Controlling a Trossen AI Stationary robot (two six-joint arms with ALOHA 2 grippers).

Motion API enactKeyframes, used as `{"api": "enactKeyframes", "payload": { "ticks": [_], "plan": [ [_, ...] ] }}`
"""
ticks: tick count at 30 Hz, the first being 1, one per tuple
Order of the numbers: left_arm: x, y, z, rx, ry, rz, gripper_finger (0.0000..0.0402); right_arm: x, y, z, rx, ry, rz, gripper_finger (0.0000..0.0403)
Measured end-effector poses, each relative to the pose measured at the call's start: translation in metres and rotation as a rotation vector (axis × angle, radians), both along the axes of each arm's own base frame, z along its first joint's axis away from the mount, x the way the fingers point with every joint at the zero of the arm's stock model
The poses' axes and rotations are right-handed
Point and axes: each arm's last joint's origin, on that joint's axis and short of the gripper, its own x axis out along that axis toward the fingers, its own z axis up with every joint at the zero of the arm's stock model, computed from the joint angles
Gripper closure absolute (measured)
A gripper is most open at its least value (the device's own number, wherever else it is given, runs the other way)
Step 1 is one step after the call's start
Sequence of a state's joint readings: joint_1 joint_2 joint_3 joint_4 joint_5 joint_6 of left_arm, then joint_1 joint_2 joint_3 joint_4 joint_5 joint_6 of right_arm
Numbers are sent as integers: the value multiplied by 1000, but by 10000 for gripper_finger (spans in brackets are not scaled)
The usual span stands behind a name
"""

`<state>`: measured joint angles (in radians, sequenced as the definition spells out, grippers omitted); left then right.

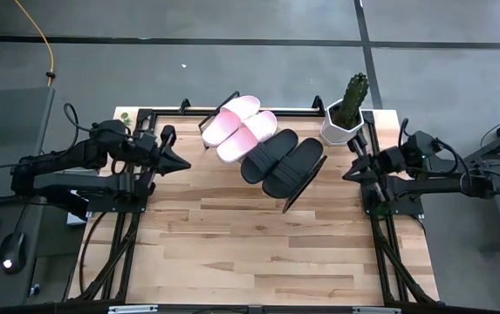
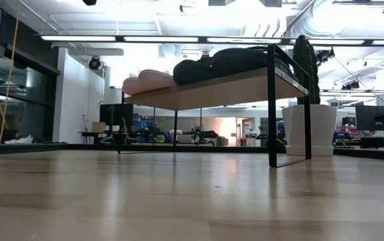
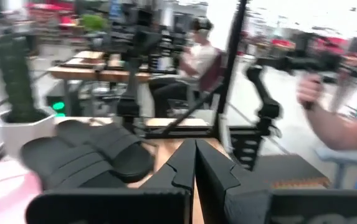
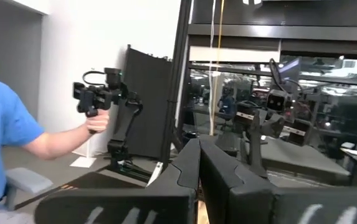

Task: Pick and place slides into the shelf
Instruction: Return to Home Position

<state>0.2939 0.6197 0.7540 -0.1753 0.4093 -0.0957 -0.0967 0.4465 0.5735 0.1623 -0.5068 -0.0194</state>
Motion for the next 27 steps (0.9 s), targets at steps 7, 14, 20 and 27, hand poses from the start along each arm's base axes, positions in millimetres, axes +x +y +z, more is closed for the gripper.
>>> {"api": "enactKeyframes", "payload": {
  "ticks": [7,14,20,27],
  "plan": [
    [-1,-2,0,12,1,-62,401,1,0,0,0,2,-5,403],
    [2,-5,-5,87,48,130,401,5,0,-4,-10,24,-127,402],
    [6,-25,-7,156,67,157,401,7,7,-8,-20,64,-174,402],
    [5,-39,-12,201,122,241,401,7,14,-14,-29,118,-217,402]
  ]
}}
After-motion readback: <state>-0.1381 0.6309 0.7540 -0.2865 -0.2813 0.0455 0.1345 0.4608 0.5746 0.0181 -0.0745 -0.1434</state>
